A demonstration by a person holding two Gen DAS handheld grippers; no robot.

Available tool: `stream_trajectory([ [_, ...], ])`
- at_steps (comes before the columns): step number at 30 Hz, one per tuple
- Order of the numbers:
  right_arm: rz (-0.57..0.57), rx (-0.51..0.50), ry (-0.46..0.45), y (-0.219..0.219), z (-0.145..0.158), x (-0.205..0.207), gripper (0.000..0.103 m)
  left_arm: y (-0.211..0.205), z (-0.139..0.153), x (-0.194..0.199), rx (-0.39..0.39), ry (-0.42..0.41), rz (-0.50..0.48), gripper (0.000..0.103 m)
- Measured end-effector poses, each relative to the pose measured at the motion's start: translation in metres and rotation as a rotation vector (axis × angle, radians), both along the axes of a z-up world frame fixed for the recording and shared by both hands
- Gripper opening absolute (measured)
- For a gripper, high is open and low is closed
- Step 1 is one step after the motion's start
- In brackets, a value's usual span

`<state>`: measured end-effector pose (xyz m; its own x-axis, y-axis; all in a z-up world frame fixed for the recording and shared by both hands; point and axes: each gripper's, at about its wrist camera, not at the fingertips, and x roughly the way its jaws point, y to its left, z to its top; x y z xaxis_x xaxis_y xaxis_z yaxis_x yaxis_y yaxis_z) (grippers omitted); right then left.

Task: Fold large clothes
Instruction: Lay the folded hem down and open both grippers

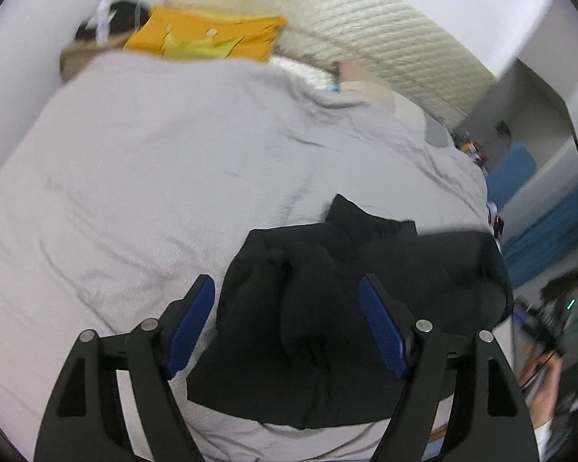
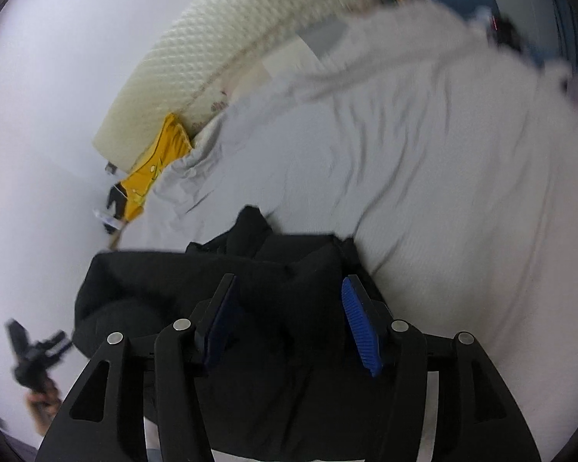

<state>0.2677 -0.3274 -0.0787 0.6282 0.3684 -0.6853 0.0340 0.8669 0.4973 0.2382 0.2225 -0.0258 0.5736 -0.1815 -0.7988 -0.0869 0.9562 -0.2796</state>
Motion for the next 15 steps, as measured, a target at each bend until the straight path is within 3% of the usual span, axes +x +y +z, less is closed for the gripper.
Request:
stream_trajectory([
  [6, 0.062, -0.126, -0.136, 0.054, 0.028, -0.026, 0.062, -0.055, 0.005, -0.035, 0.069, -0.169, -0.090, 0.077],
  [10, 0.138, -0.208, -0.213, 0.099, 0.027, -0.034, 0.070, -0.094, -0.004, -0.046, 0.160, -0.271, -0.128, 0.077],
  [15, 0.192, -0.249, -0.231, 0.139, -0.007, -0.027, 0.073, -0.123, -0.043, -0.022, 0.211, -0.260, -0.146, 0.077],
])
